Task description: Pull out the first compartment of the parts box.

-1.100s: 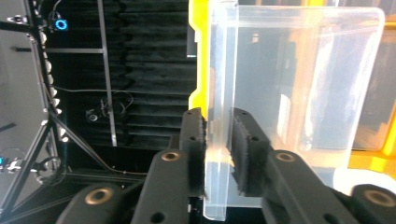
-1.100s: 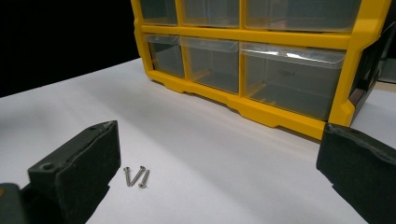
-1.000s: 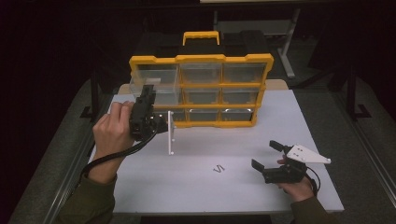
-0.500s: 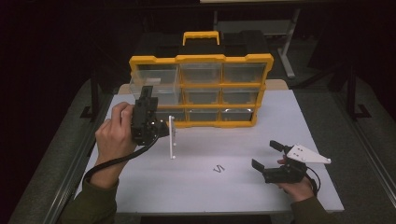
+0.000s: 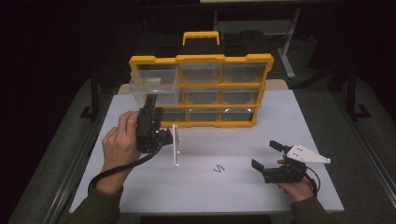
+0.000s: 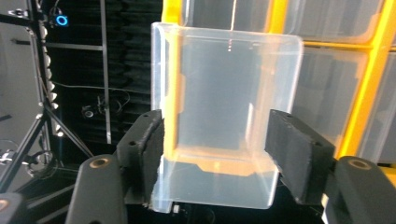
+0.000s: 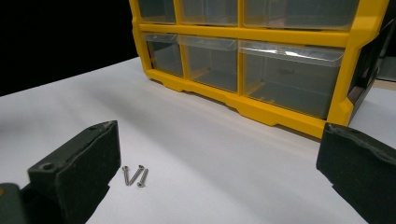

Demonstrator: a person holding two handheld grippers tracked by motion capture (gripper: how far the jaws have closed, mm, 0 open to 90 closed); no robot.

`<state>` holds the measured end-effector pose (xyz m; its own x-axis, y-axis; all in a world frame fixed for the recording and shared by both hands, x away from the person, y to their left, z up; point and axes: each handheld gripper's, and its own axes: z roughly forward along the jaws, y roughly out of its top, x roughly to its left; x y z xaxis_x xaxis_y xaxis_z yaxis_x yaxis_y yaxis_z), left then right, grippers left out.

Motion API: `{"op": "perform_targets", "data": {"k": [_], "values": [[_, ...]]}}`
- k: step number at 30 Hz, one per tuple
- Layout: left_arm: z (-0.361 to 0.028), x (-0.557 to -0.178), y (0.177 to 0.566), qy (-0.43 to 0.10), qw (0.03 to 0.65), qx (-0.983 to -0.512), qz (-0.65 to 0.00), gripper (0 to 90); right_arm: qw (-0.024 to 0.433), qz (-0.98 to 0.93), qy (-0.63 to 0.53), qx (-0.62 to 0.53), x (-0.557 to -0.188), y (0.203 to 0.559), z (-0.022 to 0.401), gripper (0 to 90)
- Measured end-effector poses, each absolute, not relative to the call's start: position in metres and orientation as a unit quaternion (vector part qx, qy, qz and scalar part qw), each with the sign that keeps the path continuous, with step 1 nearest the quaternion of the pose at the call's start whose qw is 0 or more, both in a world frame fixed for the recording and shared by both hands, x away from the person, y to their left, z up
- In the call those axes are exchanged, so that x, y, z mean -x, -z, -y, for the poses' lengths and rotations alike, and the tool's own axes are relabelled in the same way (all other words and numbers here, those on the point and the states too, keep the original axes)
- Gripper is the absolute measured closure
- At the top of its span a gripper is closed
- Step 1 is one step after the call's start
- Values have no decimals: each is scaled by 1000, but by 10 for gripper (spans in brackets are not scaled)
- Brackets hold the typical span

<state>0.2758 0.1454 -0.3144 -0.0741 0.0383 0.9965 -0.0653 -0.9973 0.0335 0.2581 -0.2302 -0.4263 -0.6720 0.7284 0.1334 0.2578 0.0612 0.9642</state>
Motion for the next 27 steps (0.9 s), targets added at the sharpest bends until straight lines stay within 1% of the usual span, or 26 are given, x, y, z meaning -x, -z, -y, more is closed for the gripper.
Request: {"op": "perform_targets", "data": {"k": [10, 13, 17, 22, 27], "values": [[-138, -273, 326, -716, 51, -696, 3, 226, 199, -699, -589, -352, -258, 426, 230, 0], [-135, -272, 331, -708, 57, -703, 1, 207, 199, -701, -589, -351, -258, 426, 230, 0], [-133, -273, 339, -697, 59, -714, -4, 148, 200, -701, -588, -350, -259, 427, 230, 0], [-130, -275, 350, -678, 60, -732, 0, 112, 200, -703, -587, -349, -258, 427, 230, 0], [-126, -277, 361, -670, 68, -739, 4, 71, 199, -703, -586, -351, -258, 427, 230, 0]]}}
